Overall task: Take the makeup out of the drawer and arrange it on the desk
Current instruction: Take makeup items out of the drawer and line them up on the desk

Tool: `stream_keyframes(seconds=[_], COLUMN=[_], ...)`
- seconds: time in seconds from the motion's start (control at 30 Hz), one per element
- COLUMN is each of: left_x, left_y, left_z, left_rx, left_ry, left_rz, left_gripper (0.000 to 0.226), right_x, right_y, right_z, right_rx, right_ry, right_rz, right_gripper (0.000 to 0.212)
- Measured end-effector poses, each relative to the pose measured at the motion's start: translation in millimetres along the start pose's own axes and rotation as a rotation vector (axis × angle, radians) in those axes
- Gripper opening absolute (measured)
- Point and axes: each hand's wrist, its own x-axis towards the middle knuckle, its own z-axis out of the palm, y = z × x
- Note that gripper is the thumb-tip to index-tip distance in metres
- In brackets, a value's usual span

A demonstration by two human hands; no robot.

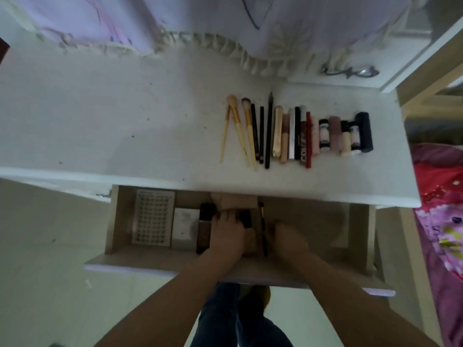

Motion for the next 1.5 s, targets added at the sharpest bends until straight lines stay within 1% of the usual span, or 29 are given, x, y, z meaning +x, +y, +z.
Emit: stream_keyframes(seconds=[0.1, 0.17, 0.33, 0.4, 0.47, 0.53, 0.57, 0.67, 0.8, 0.83, 0.9, 1.0, 1.07, 1.17, 1.3, 1.4, 1.5], left_x=[12.6, 15.5, 13.0, 11.0, 7.4, 3.9, 3.6, -1.7, -25.3, -33.1, -46.4, -52.8, -40.9, -0.3, 66.5, 113.4, 152.7], left_y=[5.8, 7.8, 32.4, 40.1, 41.0, 36.6, 33.3, 19.3, -6.3, -15.2, -34.3, -63.4, -81.4, -100.3, -117.9, -123.5, -117.3], left_z=[13.2, 21.9, 33.1, 33.1, 31.9, 28.6, 26.0, 18.2, -3.5, -11.5, -33.5, -78.9, -113.4, -162.9, -202.9, -219.6, -234.5], left_rx=[0.092, 0.089, 0.040, 0.036, 0.023, -0.002, -0.026, -0.162, -0.419, -0.488, -0.585, -0.753, -0.904, -0.982, -1.008, -1.013, -1.000], left_ry=[-0.044, -0.023, 0.021, 0.041, 0.060, 0.032, 0.000, -0.089, -0.074, -0.054, 0.046, 0.242, 0.359, 0.487, 0.507, 0.483, 0.464], left_rz=[-0.054, -0.103, -0.146, -0.113, -0.049, 0.007, 0.029, 0.102, 0.208, 0.211, 0.191, 0.097, 0.061, 0.077, 0.066, 0.123, 0.181], left_gripper=[0.040, 0.041, 0.058, 0.057, 0.049, 0.039, 0.038, 0.040, 0.032, 0.029, 0.026, 0.041, 0.041, 0.037, 0.035, 0.037, 0.034], right_x=[11.4, 15.5, 13.8, 8.3, -1.1, -12.5, -18.2, -36.4, -58.5, -62.2, -64.1, -49.3, -30.6, 0.1, 34.7, 48.6, 55.3], right_y=[-9.3, -11.6, 10.2, 25.5, 36.9, 42.6, 43.8, 42.9, 26.8, 18.5, -3.9, -49.0, -83.1, -128.2, -159.8, -167.3, -166.4], right_z=[17.1, 21.8, 17.7, 9.7, -0.5, -10.5, -15.3, -28.8, -50.0, -57.5, -79.5, -119.4, -143.1, -167.6, -179.9, -180.5, -178.5], right_rx=[0.049, 0.067, 0.084, 0.120, 0.157, 0.148, 0.130, 0.059, -0.080, -0.084, -0.031, 0.093, 0.103, 0.023, -0.036, -0.092, -0.054], right_ry=[0.040, 0.065, 0.154, 0.172, 0.178, 0.187, 0.193, 0.231, 0.258, 0.281, 0.349, 0.415, 0.390, 0.296, 0.227, 0.228, 0.246], right_rz=[0.049, 0.064, 0.100, 0.124, 0.109, 0.066, 0.047, -0.019, -0.175, -0.209, -0.256, -0.310, -0.310, -0.238, -0.082, -0.007, 0.037], right_gripper=[0.030, 0.029, 0.024, 0.024, 0.025, 0.024, 0.023, 0.019, 0.017, 0.015, 0.012, 0.015, 0.020, 0.022, 0.020, 0.020, 0.024])
